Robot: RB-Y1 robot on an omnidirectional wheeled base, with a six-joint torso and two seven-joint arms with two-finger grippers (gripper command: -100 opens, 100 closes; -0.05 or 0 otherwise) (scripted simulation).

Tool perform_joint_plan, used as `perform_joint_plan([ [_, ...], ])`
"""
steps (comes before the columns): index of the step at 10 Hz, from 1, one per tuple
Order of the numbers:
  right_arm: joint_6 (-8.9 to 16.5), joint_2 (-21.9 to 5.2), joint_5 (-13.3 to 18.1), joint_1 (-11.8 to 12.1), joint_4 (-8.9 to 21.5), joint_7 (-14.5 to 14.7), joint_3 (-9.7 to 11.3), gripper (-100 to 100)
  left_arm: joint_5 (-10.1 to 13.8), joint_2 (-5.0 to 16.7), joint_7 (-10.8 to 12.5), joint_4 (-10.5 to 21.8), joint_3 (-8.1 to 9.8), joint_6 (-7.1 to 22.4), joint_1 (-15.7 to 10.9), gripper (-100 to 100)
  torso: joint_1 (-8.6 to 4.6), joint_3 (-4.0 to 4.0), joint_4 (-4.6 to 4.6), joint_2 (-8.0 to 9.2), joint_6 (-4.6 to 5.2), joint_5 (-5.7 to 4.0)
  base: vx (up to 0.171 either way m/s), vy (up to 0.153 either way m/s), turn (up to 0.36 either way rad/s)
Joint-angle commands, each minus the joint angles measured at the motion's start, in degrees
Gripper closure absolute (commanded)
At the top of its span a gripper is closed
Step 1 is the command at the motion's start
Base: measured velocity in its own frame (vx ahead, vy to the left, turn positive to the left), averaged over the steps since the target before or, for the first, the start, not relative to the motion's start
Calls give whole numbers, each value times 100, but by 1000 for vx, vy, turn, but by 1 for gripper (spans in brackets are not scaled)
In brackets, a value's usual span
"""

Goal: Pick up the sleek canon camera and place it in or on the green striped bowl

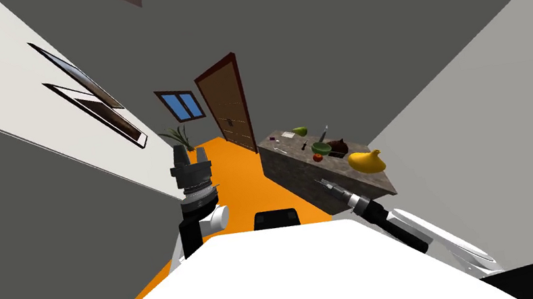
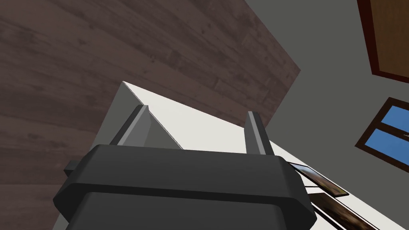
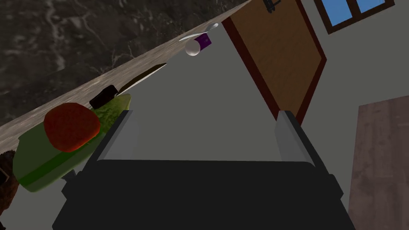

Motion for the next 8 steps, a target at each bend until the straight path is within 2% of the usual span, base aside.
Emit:
perform_joint_plan([
  [1,-58,-286,122,30,251,16,10,-100,0,0,0,0,0,0,0,0,0,0,0,0,0,0,-17,19,219],
  [2,-58,-453,122,30,251,16,10,-100,0,0,0,0,-1,0,-1,0,2,-1,-1,-1,-6,0,-20,15,112],
  [3,-108,-618,243,62,484,38,24,-100,0,0,0,0,0,0,0,0,0,-1,0,-1,0,0,-30,24,194],
  [5,-108,-843,243,62,484,38,24,-100,0,0,0,0,0,0,0,0,1,0,0,0,-1,0,-14,11,39],
  [6,-161,-1058,364,92,717,59,37,-100,0,0,0,0,0,0,0,0,-1,-2,-1,-3,1,0,-12,17,197],
  [7,-161,-1216,364,92,717,59,37,-100,0,0,0,0,0,0,-1,0,1,-2,-1,-3,-4,0,-14,12,116],
  [8,-218,-1405,483,119,951,78,51,-100,0,0,0,0,0,0,0,0,0,-2,-1,-4,-1,0,-13,16,198],
])
